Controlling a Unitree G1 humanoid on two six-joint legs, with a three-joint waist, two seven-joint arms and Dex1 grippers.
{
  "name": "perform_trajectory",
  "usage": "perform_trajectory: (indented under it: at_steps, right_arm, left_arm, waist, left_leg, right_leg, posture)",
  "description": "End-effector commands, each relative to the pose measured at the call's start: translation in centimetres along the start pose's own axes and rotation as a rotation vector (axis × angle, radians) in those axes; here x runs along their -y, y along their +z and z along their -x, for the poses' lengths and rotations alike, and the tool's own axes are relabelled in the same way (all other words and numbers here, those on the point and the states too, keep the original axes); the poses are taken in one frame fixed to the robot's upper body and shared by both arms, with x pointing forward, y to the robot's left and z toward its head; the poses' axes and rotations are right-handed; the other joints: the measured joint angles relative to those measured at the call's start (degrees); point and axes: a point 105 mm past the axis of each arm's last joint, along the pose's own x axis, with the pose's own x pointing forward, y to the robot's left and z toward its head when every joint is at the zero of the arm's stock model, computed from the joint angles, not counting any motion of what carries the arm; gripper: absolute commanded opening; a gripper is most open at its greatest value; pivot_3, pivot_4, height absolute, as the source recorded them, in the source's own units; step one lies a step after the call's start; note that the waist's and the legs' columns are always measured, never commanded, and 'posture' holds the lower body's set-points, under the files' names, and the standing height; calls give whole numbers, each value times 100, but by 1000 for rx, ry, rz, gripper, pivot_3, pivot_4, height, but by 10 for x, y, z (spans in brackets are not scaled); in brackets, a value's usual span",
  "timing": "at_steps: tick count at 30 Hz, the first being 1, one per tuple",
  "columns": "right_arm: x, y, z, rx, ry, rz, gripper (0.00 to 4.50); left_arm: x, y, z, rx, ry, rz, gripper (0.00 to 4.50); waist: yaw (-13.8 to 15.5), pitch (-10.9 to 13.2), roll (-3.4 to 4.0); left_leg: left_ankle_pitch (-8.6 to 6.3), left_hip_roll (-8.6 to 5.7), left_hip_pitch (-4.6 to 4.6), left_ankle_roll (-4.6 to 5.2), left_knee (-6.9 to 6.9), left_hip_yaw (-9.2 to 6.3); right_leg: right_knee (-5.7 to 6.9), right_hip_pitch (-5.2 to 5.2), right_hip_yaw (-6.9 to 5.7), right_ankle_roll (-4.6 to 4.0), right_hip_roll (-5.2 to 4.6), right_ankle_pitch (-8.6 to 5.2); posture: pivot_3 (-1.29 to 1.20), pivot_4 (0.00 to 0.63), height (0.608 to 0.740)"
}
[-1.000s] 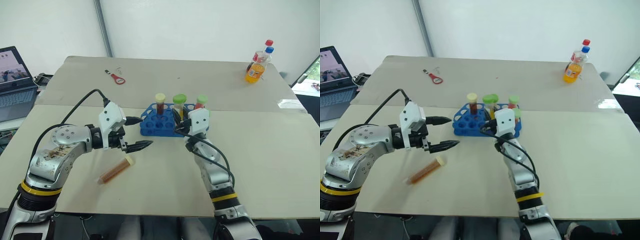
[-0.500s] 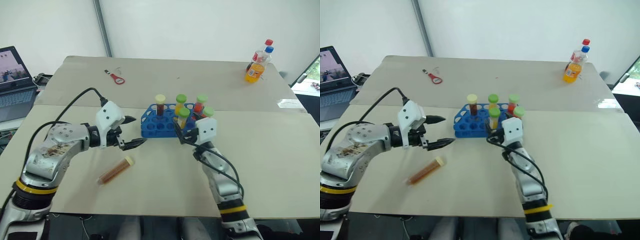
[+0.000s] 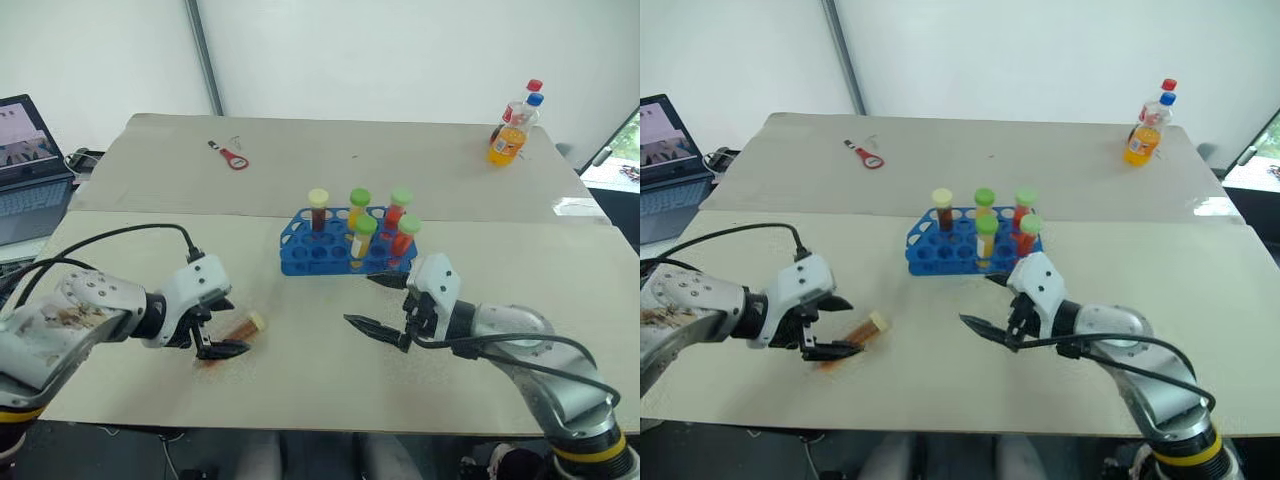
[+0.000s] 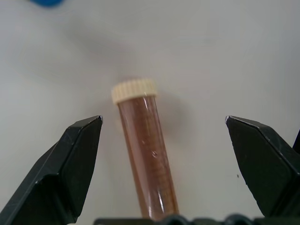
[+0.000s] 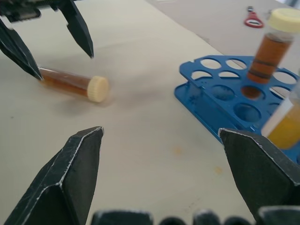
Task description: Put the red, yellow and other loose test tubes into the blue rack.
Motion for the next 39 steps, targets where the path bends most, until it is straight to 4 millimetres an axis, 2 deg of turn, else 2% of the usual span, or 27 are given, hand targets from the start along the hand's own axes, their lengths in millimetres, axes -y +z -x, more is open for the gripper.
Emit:
perform_trajectory:
  at_steps: [1, 7, 12, 15, 22, 28, 33, 39]
  right_arm:
    - [-11, 18, 3, 35, 85, 19, 4371]
    - [-33, 12, 13, -32, 216, 10, 4371]
    - [-40, 4, 20, -74, 244, -8, 4371]
    - [-43, 1, 23, -85, 252, -22, 4371]
    - [-50, -5, 33, -116, 260, -33, 4371]
    - [-53, -3, 34, -108, 243, -38, 4371]
    - [-55, 1, 32, -93, 223, -33, 4371]
    - [-50, 8, 33, -89, 191, 12, 4371]
  left_arm:
    - [-2, -5, -9, -31, 61, -23, 4500]
    - [-18, 0, -29, -39, 114, -45, 4500]
    - [-28, 15, -39, -50, 133, -77, 4500]
    - [-28, 22, -43, -68, 110, -90, 4500]
    - [-19, 22, -37, -143, 41, -65, 4500]
    - [-29, 23, -28, -190, 29, -76, 4500]
    - [-29, 17, -34, -229, 11, -78, 4500]
    - [-31, 20, -40, -234, 10, -95, 4500]
  waist:
    - [21, 1, -2]
    - [130, 1, -9]
    - [146, 2, -12]
    - [142, 2, -14]
    - [122, 3, -16]
    - [107, 4, -16]
    - [105, 4, -17]
    - [131, 4, -17]
  left_leg:
    - [0, 0, -4, 0, 0, 0]
    - [0, -8, -13, 0, 7, -3]
    - [1, -9, -8, 1, 9, -3]
    - [1, -9, -10, 2, 8, -4]
    - [1, -8, -11, 2, 8, -6]
    - [2, -9, -11, 2, 14, -7]
    - [2, -9, -13, 2, 13, -8]
    - [2, -10, -10, 2, 18, -9]
  right_leg:
    - [-1, -1, 0, 0, 0, 0]
    - [-4, -1, -1, 0, -6, 0]
    - [-3, 4, 0, 1, -4, 0]
    - [-3, 4, 0, 1, -3, 0]
    - [-3, 3, -1, 2, -3, -1]
    - [-1, 4, 0, 3, -3, -1]
    - [-2, 4, -1, 3, -3, -2]
    - [0, 9, -1, 4, -3, -2]
  posture:
    - [0, 150, 740]
    - [0, 150, 740]
    - [0, 150, 740]
    - [0, 150, 740]
    - [0, 150, 740]
    - [0, 150, 740]
    - [0, 150, 740]
    - [0, 150, 740]
